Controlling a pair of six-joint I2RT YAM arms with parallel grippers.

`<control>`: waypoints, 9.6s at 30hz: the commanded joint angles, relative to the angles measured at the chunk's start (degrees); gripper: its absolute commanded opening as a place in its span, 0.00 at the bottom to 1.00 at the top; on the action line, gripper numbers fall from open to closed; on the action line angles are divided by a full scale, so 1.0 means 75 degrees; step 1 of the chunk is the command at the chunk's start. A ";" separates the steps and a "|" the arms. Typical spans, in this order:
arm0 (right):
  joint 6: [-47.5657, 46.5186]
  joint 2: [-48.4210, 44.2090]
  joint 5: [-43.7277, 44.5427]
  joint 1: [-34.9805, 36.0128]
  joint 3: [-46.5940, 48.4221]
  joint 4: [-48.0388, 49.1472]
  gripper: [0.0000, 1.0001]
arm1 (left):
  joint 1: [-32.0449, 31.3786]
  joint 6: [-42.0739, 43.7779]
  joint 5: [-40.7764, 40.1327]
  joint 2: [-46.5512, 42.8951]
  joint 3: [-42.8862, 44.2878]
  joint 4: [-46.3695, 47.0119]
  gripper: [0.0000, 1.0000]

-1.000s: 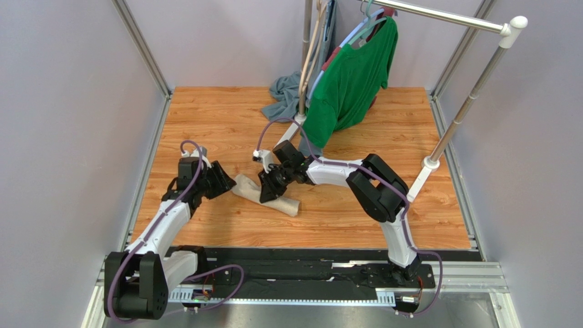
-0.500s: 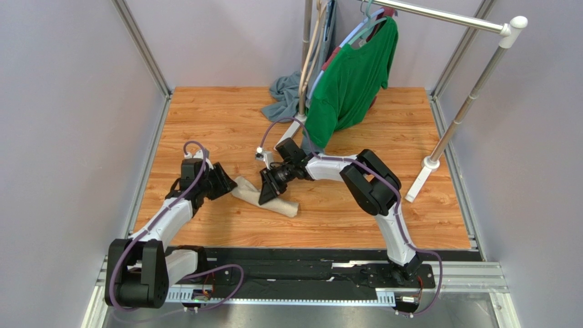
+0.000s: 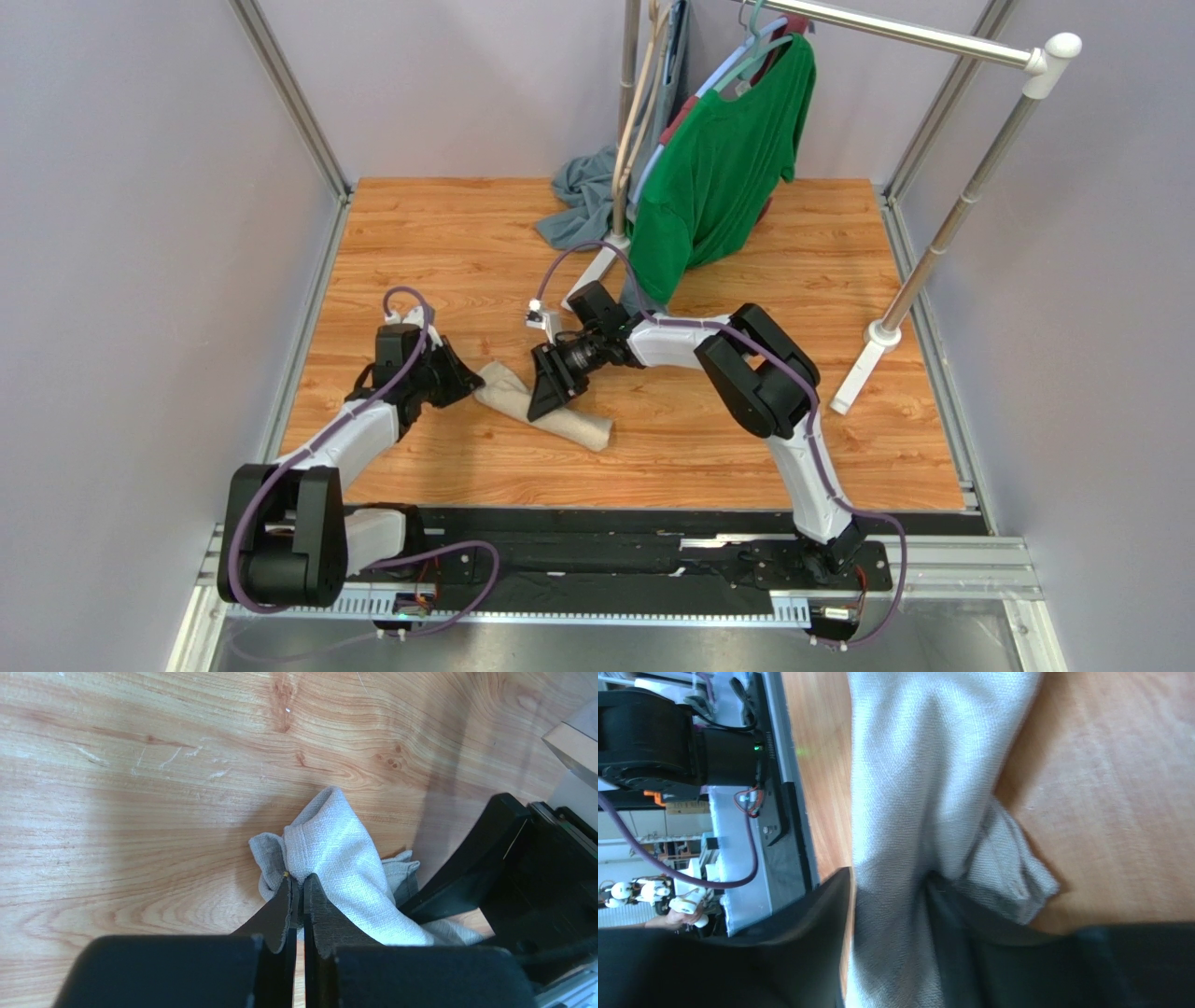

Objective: Fold the napkin, place the utensils inside, and roll it up
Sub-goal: Roll the napkin with the utensil

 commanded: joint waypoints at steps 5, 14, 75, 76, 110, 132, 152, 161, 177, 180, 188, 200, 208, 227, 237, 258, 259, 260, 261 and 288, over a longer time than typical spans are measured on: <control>-0.0315 -0.1260 0.2033 0.0249 -0.0474 -0.0342 0.67 | -0.0021 0.0011 0.0148 0.0049 0.0285 -0.0171 0.00; -0.1252 -0.2597 0.5314 0.1197 -0.1025 -0.0285 0.68 | -0.0021 -0.0001 0.0218 0.0295 0.0649 -0.0699 0.00; -0.0716 -0.0712 0.2153 0.0719 -0.0182 -0.0964 0.10 | -0.0021 -0.0036 -0.0274 -0.1604 0.0614 -0.1333 0.49; -0.0680 -0.0665 0.2059 0.0660 -0.0147 -0.0929 0.10 | -0.0021 -0.0013 -0.0204 -0.1499 0.0591 -0.1286 0.49; 0.0270 -0.0382 0.0676 0.0050 0.0194 -0.0331 0.43 | -0.0021 -0.0142 0.0852 0.0893 0.0507 0.0520 0.00; -0.2554 -0.2658 0.6265 0.2183 -0.0639 -0.0823 0.66 | -0.0021 -0.0060 0.0616 0.1737 0.1598 -0.0594 0.00; -0.3257 -0.1755 0.7027 0.2417 -0.0627 -0.0917 0.59 | -0.0021 -0.0072 0.0710 0.1866 0.1692 -0.0617 0.00; -0.3340 -0.1321 0.7835 0.2441 -0.0744 -0.0718 0.58 | -0.0021 -0.0130 0.0933 0.1901 0.1750 -0.0430 0.00; -0.2965 -0.0840 0.7239 0.2160 -0.0381 -0.1163 0.28 | -0.0021 -0.0236 0.0571 0.1340 0.2066 -0.0955 0.54; -0.2697 -0.0805 0.6397 0.1915 -0.0206 -0.1350 0.26 | 0.0002 -0.0224 -0.0237 0.0894 0.2324 -0.1622 0.62; -0.2015 -0.0524 0.4579 0.1305 0.0193 -0.1480 0.24 | 0.0307 -0.0353 -0.0895 -0.0383 0.2255 -0.2269 0.66; -0.1044 -0.0021 0.4519 0.0789 0.0826 -0.1093 0.23 | 0.0588 -0.0072 -0.0614 -0.1603 0.2723 -0.3195 0.67; -0.0539 0.0659 0.5092 0.0589 0.1844 -0.0952 0.23 | 0.0682 0.0010 -0.0368 -0.1849 0.2875 -0.3383 0.67; -0.0093 0.2265 0.5832 0.0484 0.4811 -0.1222 0.27 | 0.0729 0.0503 -0.0332 -0.2810 0.2887 -0.4097 0.69; -0.0492 0.1152 0.5855 0.0612 0.4201 -0.0718 0.60 | 0.0729 0.0608 -0.0180 -0.3208 0.2887 -0.4051 0.72; -0.1804 -0.2056 0.7015 0.2322 0.2669 -0.0696 0.83 | 0.0729 0.0994 -0.1492 -0.4824 0.3578 -0.5023 0.73; -0.1828 -0.2628 0.7120 0.2428 0.2040 -0.0636 0.83 | 0.0729 0.1053 -0.1516 -0.4918 0.3602 -0.5105 0.73; -0.1840 -0.2993 0.7423 0.2603 0.1755 -0.0589 0.83 | 0.0729 0.1111 -0.1597 -0.4989 0.3683 -0.5140 0.73; -0.1782 -0.3310 0.7530 0.2651 0.1404 -0.0542 0.83 | 0.0741 0.1216 -0.1621 -0.5152 0.3707 -0.5187 0.73; -0.0023 -1.1176 0.8949 -0.1403 -0.4752 -0.1901 0.85 | 0.0729 0.2483 -0.1739 -0.7064 0.3227 -0.5504 0.93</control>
